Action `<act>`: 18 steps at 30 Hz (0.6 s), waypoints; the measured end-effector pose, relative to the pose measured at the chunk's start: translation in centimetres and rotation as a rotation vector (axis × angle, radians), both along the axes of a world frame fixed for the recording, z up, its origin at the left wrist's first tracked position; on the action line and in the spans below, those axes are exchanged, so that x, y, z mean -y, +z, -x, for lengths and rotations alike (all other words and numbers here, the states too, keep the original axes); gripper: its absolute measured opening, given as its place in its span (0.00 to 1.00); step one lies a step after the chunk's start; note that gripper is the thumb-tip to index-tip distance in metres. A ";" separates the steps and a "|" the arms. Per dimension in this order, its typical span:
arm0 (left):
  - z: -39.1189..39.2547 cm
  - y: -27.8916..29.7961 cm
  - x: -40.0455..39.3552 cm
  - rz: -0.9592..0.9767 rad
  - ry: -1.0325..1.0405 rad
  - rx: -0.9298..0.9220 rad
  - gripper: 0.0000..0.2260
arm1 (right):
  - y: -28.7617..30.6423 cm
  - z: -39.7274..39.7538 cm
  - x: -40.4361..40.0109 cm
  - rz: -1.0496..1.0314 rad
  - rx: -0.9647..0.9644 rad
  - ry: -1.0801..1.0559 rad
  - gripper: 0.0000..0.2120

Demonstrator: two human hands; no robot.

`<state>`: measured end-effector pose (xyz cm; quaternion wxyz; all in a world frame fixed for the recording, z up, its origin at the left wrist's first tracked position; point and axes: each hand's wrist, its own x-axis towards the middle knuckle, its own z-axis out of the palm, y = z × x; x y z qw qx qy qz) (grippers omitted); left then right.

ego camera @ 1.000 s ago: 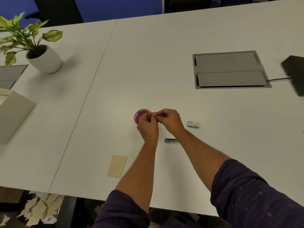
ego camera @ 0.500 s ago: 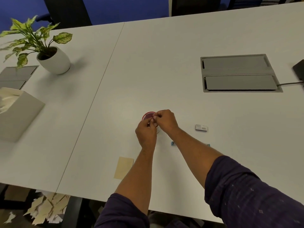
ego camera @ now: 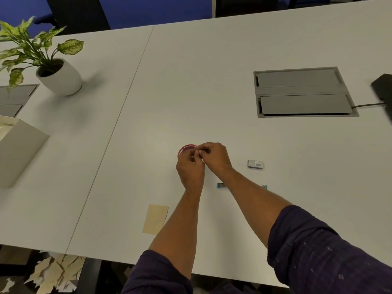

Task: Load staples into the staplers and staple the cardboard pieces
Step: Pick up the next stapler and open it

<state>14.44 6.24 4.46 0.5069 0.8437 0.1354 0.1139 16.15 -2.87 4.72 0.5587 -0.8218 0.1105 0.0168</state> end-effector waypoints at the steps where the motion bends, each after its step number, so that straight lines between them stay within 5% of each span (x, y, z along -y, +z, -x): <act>1: 0.0 0.0 0.4 -0.014 -0.022 -0.004 0.05 | -0.1 0.4 0.5 -0.015 0.016 -0.010 0.10; 9: 1.2 -0.8 3.8 -0.045 -0.242 -0.082 0.05 | -2.1 3.8 6.2 -0.140 0.038 -0.095 0.04; 18: 2.0 -3.0 8.0 -0.155 -0.494 -0.199 0.06 | -4.4 6.6 11.3 0.016 -0.067 -0.155 0.03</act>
